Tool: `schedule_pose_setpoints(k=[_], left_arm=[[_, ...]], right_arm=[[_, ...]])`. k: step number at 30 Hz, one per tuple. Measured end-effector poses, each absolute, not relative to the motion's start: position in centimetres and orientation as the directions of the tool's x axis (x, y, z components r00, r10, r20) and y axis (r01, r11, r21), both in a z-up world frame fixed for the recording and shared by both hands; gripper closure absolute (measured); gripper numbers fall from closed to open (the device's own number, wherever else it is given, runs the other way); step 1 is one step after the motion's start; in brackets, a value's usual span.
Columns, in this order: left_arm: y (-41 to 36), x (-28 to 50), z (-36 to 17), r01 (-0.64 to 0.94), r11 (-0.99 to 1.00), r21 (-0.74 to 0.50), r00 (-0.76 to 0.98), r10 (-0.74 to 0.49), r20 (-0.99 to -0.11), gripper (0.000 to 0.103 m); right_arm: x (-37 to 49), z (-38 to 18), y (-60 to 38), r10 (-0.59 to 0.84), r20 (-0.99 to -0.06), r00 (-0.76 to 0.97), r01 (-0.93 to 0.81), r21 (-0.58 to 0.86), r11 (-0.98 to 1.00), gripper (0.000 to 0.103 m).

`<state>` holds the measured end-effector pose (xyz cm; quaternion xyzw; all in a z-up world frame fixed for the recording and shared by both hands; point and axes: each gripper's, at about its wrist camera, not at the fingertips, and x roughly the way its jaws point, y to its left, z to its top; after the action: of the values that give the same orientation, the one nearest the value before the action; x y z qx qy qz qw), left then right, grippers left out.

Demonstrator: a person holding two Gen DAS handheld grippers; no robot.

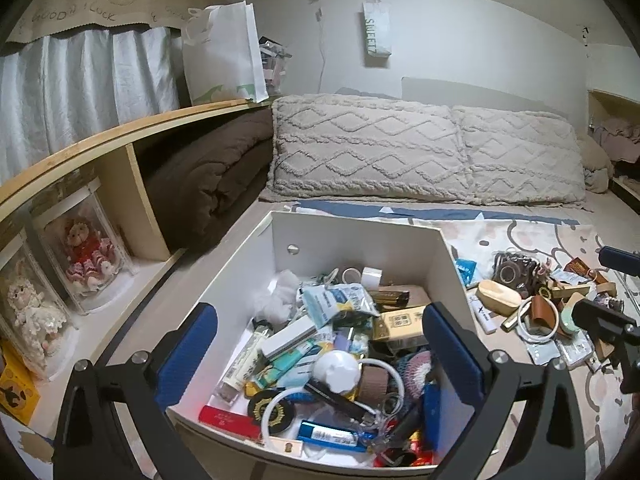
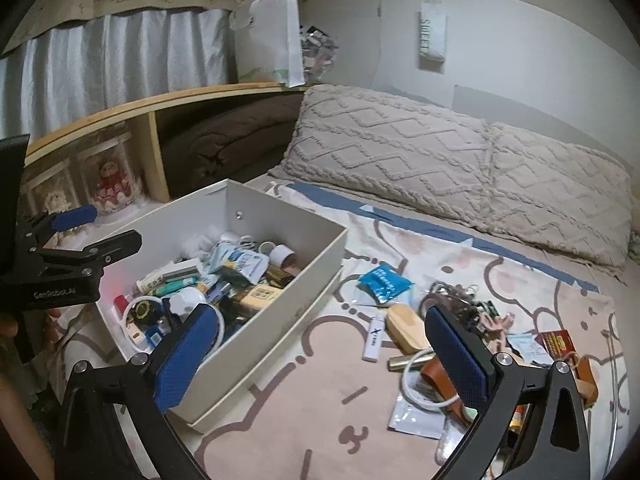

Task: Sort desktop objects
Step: 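Move both tools over to the pile of items on the bed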

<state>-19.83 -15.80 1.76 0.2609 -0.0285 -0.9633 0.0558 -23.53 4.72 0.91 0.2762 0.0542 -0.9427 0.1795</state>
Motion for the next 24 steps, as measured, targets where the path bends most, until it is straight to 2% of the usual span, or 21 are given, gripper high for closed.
schedule_pose_setpoints(k=[6,14,24], left_arm=[[-14.4,-20.2,1.6,0.087,-0.991,0.101,-0.856,-0.127,-0.502,0.000],[-12.8,-20.6,1.7,0.081,-0.995,0.063,-0.859,-0.102,-0.502,0.000],[-8.7,-20.6,1.7,0.013,-0.998,0.060,-0.872,-0.041,-0.488,0.000]], right_arm=[[-23.5,0.7,6.7,-0.284,-0.534,-0.796,0.334,0.003,-0.943,0.000],[-22.9,0.7,9.6,-0.253,-0.523,-0.814,0.286,0.018,-0.958,0.000],[-21.1,1.1,14.7,-0.150,-0.489,-0.860,0.166,0.010,-0.986,0.000]])
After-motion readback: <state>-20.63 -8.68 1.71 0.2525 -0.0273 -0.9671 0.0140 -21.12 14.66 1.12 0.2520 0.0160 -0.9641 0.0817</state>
